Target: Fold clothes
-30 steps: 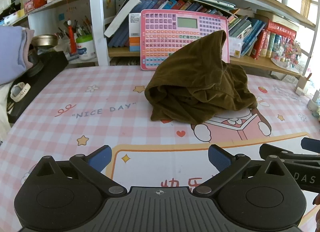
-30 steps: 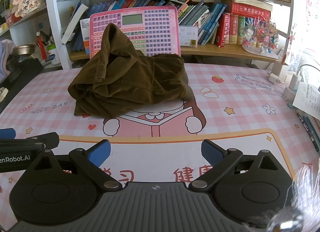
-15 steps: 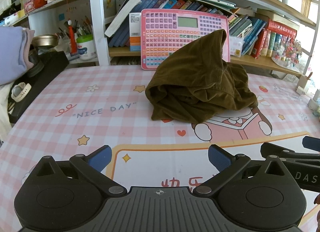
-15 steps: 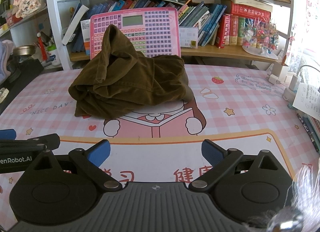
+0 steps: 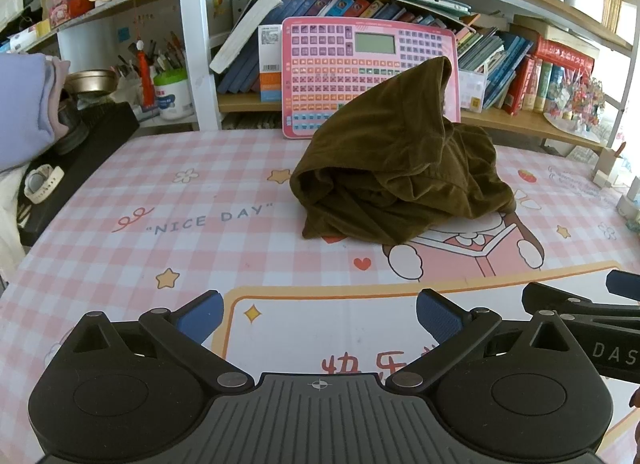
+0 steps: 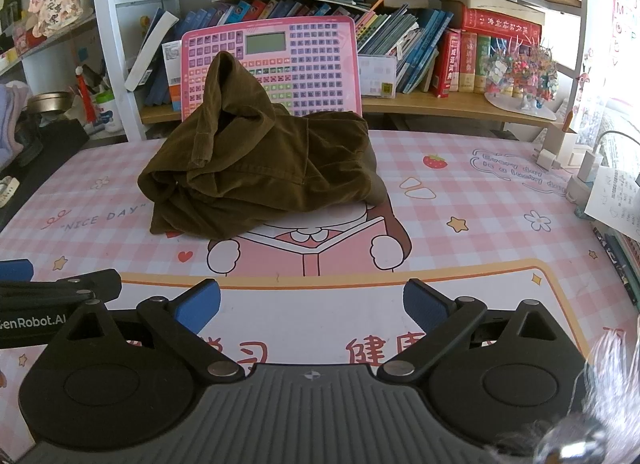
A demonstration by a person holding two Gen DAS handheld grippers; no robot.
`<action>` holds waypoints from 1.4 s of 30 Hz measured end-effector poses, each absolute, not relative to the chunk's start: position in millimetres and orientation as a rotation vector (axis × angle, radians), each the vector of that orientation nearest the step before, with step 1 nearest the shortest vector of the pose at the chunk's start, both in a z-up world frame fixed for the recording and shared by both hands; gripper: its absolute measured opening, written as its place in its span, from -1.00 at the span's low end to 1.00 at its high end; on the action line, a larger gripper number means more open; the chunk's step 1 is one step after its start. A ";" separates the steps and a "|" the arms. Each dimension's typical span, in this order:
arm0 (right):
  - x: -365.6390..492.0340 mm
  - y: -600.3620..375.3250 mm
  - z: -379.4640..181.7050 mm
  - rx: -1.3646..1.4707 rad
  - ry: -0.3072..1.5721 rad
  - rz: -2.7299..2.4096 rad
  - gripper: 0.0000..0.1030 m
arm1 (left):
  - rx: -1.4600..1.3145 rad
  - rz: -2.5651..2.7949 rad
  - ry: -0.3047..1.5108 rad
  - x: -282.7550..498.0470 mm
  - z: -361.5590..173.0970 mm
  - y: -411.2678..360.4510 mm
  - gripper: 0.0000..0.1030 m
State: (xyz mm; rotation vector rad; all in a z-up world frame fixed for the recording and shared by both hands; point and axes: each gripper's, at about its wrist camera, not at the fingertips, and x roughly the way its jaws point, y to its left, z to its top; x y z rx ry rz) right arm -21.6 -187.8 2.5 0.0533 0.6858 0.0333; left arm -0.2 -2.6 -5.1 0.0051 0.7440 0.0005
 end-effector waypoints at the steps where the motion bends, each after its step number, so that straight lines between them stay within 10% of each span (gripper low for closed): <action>1: -21.8 -187.9 2.6 0.053 0.685 0.034 0.92 | 0.005 0.001 0.744 -0.3 -5.1 -2.7 1.00; 42: -23.4 -188.6 1.8 0.052 0.687 0.049 0.93 | 0.020 0.014 0.760 -1.5 -6.8 -6.1 1.00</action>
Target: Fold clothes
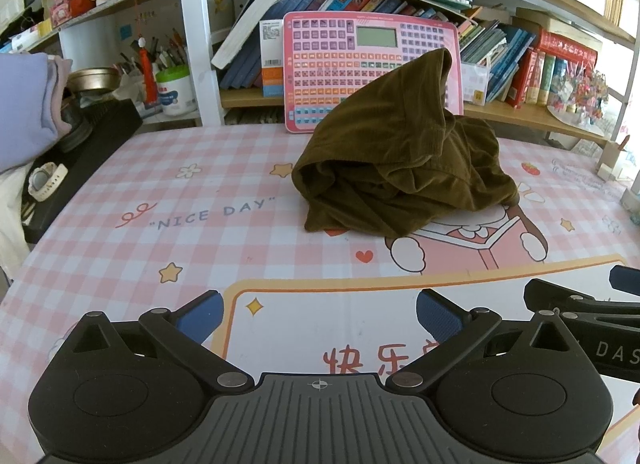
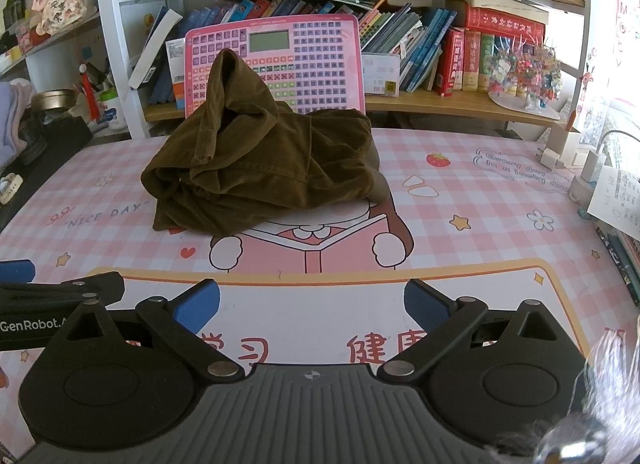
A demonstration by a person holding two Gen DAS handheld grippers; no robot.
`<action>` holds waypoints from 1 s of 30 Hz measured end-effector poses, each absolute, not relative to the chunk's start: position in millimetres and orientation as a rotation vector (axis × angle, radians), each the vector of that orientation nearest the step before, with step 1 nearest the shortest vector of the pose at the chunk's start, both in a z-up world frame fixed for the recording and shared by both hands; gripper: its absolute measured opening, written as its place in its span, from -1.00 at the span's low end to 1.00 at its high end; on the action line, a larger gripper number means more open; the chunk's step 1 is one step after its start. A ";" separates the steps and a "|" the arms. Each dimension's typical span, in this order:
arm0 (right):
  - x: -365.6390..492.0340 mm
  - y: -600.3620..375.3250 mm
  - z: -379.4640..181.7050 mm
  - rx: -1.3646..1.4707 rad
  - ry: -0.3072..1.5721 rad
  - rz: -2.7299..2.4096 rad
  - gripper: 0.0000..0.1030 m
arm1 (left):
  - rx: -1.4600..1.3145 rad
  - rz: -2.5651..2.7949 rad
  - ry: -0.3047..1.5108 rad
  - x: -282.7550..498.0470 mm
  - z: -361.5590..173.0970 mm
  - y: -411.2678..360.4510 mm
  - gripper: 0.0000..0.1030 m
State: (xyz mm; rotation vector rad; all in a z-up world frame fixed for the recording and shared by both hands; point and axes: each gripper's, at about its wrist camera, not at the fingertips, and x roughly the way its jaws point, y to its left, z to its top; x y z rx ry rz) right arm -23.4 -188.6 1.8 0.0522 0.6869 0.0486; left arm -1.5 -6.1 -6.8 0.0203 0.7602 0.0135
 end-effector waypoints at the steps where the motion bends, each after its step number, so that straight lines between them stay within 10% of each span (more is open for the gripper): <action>1: -23.6 -188.6 1.7 0.052 0.687 0.049 0.93 | 0.021 0.014 0.760 -1.5 -7.0 -6.4 1.00; 30: -29.4 -203.8 -4.1 0.122 0.689 0.058 0.93 | 0.026 -0.034 0.727 -5.4 -11.0 -15.7 1.00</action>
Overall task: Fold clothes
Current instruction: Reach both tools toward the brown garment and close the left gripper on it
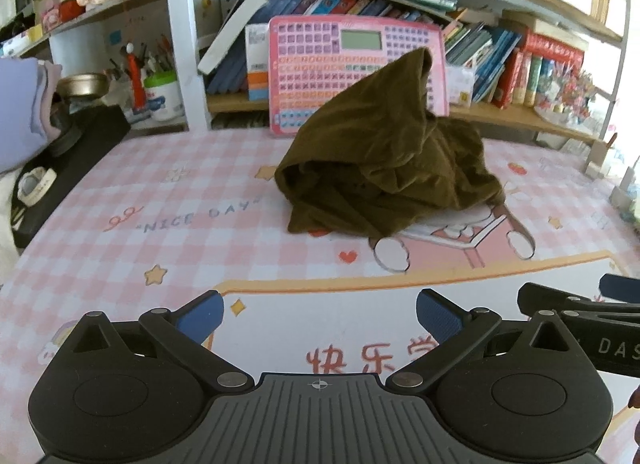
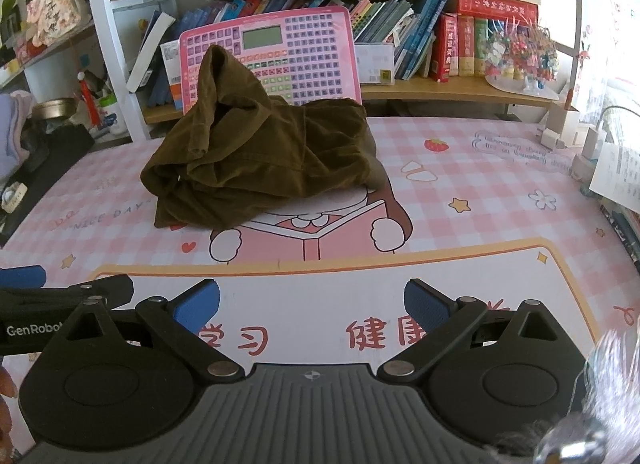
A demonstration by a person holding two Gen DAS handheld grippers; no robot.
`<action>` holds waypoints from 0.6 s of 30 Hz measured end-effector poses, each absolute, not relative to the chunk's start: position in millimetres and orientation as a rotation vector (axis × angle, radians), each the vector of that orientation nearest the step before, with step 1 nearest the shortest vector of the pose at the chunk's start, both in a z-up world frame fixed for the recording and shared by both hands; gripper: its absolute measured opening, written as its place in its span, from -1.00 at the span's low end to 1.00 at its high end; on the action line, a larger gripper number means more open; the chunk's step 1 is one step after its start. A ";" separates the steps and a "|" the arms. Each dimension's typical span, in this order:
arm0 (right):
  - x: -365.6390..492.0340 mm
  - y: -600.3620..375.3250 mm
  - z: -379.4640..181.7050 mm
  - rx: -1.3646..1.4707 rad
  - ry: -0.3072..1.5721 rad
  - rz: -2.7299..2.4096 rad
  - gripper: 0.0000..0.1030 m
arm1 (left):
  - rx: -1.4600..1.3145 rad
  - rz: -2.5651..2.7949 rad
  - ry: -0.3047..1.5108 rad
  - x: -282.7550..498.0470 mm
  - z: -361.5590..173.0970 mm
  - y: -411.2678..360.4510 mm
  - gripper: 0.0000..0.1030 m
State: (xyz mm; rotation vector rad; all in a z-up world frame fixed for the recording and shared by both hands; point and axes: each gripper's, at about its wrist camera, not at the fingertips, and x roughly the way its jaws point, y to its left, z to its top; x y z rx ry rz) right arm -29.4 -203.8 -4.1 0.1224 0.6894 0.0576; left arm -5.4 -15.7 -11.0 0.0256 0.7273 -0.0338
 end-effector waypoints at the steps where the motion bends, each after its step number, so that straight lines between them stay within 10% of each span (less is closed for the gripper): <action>1: -28.8 -206.2 -4.7 0.131 0.690 0.053 0.93 | 0.030 -0.043 0.722 -4.7 -10.9 -17.2 1.00; 18: -10.1 -265.9 -19.7 0.377 0.715 0.028 0.93 | 0.078 -0.119 0.723 42.2 0.6 -41.4 1.00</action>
